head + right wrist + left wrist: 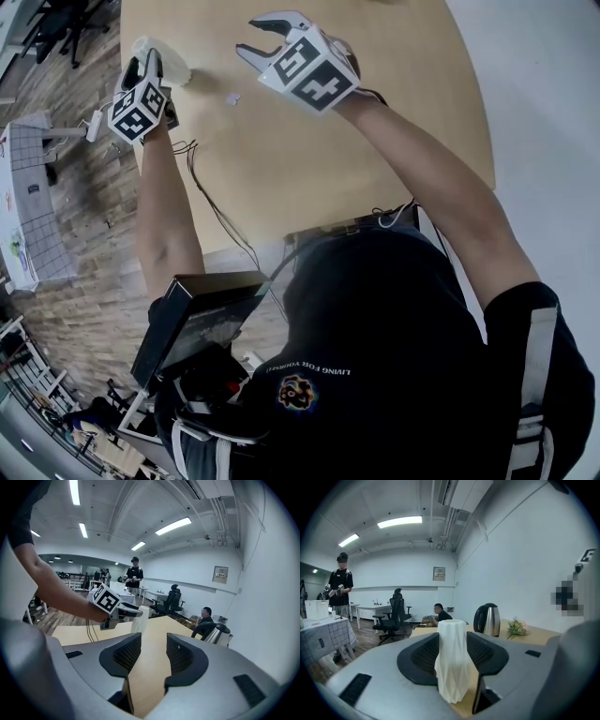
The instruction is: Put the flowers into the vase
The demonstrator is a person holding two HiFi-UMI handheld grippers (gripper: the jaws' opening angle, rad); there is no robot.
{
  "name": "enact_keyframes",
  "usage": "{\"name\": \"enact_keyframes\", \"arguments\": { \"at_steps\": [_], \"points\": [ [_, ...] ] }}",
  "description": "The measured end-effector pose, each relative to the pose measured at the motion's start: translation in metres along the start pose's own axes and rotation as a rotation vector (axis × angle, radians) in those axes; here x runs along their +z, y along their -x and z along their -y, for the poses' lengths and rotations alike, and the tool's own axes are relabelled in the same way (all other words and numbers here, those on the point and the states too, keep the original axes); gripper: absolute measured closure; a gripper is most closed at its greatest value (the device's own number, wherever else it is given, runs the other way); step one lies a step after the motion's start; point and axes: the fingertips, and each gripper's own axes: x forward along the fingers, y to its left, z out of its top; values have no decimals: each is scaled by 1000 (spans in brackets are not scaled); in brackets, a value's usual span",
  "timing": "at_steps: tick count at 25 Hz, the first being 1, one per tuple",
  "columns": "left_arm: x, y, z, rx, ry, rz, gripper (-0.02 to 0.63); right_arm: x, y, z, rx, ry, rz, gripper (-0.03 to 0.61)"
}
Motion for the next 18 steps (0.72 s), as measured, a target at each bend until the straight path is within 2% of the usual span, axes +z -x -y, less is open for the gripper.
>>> {"name": "enact_keyframes", "arguments": {
  "at_steps": [12, 18],
  "points": [
    [-10, 9, -6, -1, -33, -12, 425, -3, -9, -4, 28, 2, -3, 416],
    [-19, 14, -9, -2, -32, -34, 403, -1, -13, -4, 38, 10, 2, 416]
  ]
}}
